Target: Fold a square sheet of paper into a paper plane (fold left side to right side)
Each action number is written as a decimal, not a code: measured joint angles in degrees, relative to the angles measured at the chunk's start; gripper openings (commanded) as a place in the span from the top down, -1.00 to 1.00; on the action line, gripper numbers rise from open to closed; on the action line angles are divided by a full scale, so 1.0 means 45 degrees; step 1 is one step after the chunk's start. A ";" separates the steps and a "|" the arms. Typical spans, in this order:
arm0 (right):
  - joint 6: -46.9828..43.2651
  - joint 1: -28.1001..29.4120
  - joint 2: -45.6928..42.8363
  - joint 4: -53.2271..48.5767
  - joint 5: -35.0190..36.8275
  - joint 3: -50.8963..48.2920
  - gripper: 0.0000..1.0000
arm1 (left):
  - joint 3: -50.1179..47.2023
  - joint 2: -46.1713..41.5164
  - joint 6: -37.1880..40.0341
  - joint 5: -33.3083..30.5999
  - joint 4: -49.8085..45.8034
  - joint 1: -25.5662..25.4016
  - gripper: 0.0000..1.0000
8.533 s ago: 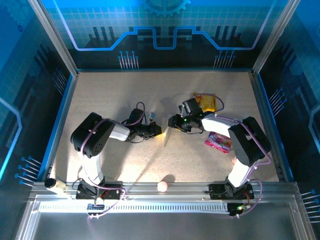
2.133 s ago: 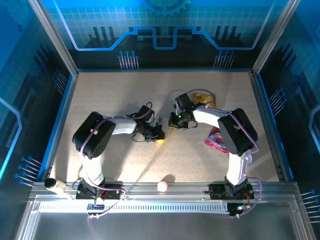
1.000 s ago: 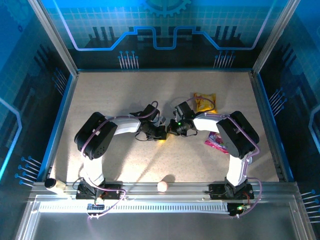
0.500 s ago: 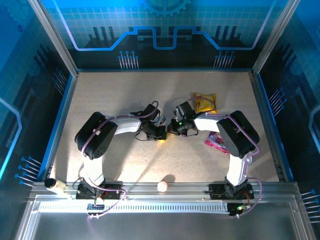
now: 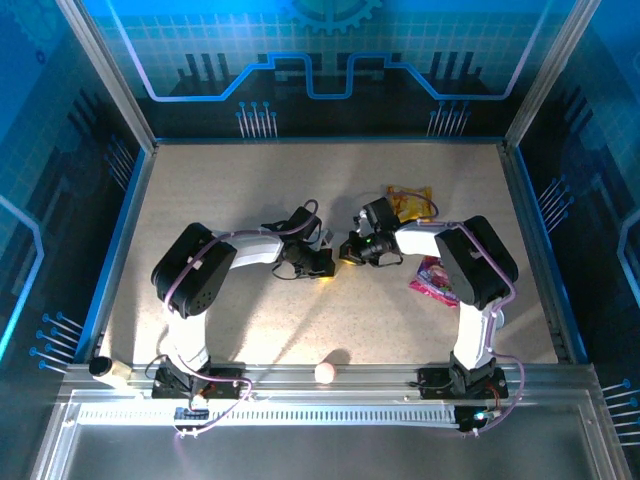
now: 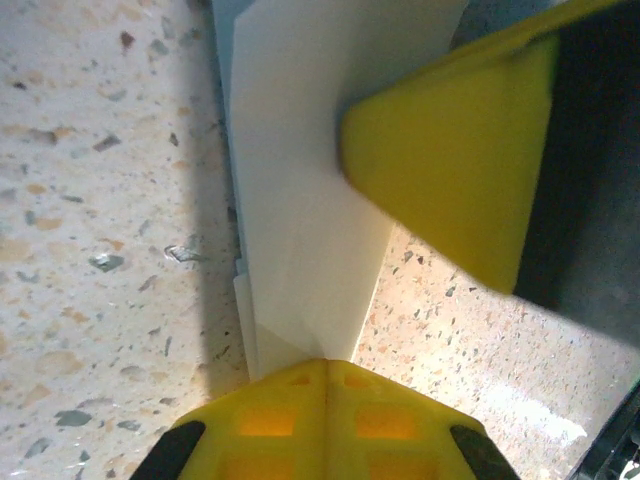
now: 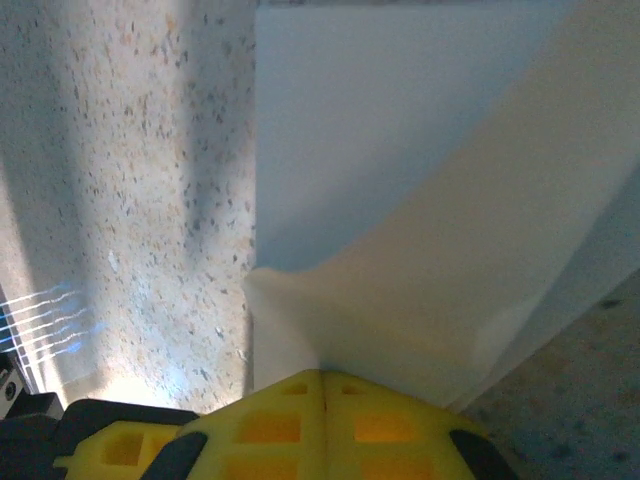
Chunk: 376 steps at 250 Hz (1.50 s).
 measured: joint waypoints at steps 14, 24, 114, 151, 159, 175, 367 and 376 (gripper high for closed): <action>-0.0063 -0.0151 0.0053 -0.0005 -0.0019 0.0087 0.86 | 0.0019 0.0000 -0.0005 -0.0015 -0.0005 0.0000 1.00; -0.0102 -0.0248 0.0097 -0.0015 -0.0024 0.0151 0.86 | 0.0039 0.0015 -0.0005 -0.0019 -0.0010 0.0000 1.00; -0.0369 -0.0967 0.0670 -0.0505 -0.0525 0.0957 0.85 | 0.0155 0.0107 -0.0049 -0.0219 0.0209 -0.0005 1.00; -0.0432 -0.1418 0.0869 -0.0622 -0.0413 0.1321 0.85 | 0.0151 0.0107 -0.0049 -0.0238 0.0219 -0.0005 1.00; -0.0452 -0.1496 0.0923 -0.0661 -0.0369 0.1428 0.84 | 0.0151 0.0107 -0.0053 -0.0248 0.0223 -0.0005 1.00; -0.0471 -0.1608 0.1039 -0.0772 -0.0321 0.1642 0.84 | 0.0151 0.0107 -0.0053 -0.0253 0.0223 -0.0005 1.00; -0.0005 -0.2739 0.0787 -0.1073 0.0243 0.2074 0.79 | 0.0146 0.0102 -0.0340 -0.0253 0.0238 -0.0015 1.00; -0.0034 -0.2764 0.0447 -0.1073 0.0369 0.1948 0.78 | 0.0146 0.0102 -0.0345 -0.0253 0.0238 -0.0015 1.00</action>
